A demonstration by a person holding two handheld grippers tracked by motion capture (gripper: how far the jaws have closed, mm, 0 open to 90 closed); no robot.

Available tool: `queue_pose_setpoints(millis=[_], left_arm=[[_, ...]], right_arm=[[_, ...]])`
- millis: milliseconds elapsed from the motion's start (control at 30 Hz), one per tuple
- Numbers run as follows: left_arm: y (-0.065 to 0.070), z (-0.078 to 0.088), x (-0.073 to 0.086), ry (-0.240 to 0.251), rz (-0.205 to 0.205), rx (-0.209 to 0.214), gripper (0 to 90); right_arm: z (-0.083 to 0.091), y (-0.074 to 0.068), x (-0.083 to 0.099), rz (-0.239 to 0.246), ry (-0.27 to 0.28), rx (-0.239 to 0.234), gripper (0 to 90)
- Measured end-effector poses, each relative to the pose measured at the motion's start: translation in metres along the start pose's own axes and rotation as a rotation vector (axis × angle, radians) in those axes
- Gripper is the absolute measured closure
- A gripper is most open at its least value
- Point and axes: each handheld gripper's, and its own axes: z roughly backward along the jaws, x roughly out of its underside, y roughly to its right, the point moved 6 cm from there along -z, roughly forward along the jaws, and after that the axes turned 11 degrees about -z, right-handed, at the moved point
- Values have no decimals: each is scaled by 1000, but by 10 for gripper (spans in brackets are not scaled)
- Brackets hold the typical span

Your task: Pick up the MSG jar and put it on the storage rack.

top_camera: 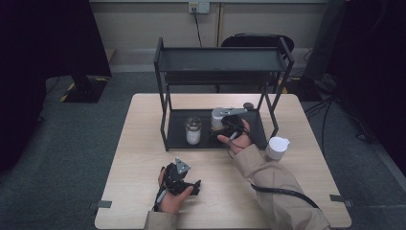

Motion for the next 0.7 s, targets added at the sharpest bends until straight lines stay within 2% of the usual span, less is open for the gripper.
queue_pose_setpoints(millis=[133,333,700], left_arm=[[0,0,0,0,-1,1,0],[0,0,0,0,-1,1,0],[0,0,0,0,-1,2,0]], right_arm=[[3,1,1,-19,-5,-11,59],[10,2,4,-20,-1,3,29],[23,8,11,-58,-9,-31,13]])
